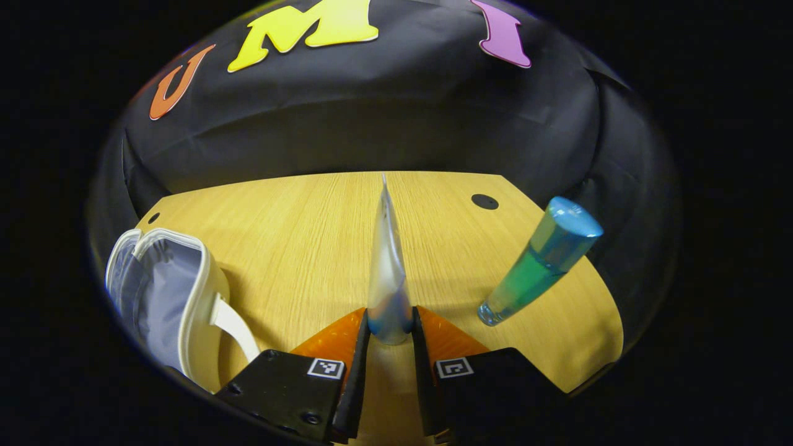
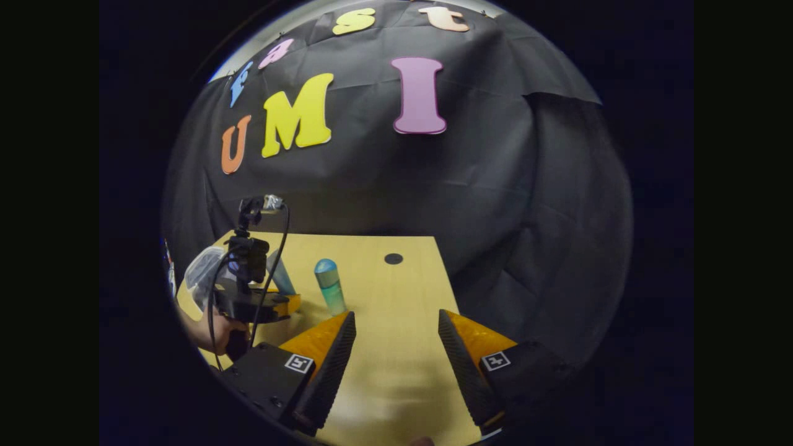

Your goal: First open the suitcase, pack the skin care products into it, and then close the suitcase.

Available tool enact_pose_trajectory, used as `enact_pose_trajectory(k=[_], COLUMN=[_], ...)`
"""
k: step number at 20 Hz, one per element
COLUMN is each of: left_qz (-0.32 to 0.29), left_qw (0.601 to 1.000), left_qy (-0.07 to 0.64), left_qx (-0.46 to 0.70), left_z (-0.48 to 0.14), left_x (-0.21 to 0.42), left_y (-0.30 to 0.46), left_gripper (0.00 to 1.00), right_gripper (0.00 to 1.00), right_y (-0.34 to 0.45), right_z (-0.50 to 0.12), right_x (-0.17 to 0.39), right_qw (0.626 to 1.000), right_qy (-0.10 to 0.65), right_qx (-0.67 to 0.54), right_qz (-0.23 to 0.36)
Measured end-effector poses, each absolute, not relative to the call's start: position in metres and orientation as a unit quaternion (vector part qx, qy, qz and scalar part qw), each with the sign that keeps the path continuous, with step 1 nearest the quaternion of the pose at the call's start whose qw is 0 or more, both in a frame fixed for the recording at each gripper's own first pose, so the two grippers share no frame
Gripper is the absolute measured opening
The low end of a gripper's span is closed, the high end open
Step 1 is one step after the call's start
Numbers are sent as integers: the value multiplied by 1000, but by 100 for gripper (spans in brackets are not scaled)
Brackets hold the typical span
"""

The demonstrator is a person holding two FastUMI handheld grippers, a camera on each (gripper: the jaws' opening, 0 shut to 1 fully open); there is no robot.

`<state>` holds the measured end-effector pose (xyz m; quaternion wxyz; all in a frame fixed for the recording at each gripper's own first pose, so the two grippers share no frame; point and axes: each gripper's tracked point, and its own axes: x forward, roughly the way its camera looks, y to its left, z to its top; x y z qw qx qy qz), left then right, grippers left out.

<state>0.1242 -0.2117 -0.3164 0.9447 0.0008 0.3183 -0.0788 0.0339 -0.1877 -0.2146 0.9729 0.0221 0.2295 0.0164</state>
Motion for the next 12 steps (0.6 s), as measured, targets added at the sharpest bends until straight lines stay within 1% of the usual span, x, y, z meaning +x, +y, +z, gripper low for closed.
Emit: enact_pose_trajectory(k=[7, 9, 12], left_qz=[-72, -62, -42], left_qw=[950, 953, 957], left_qy=[303, 296, 287], left_qx=[-11, -7, -23], left_z=[-257, -237, -210], left_x=[75, 64, 49], left_y=[-177, -158, -133], left_gripper=[40, 39, 40], right_gripper=[80, 80, 78], right_y=[-112, -97, -82], right_z=[-267, -282, -302], right_x=[86, 102, 126], right_qw=[963, 961, 959], right_qy=[250, 256, 264], right_qx=[42, 42, 48], right_qz=[86, 93, 86])
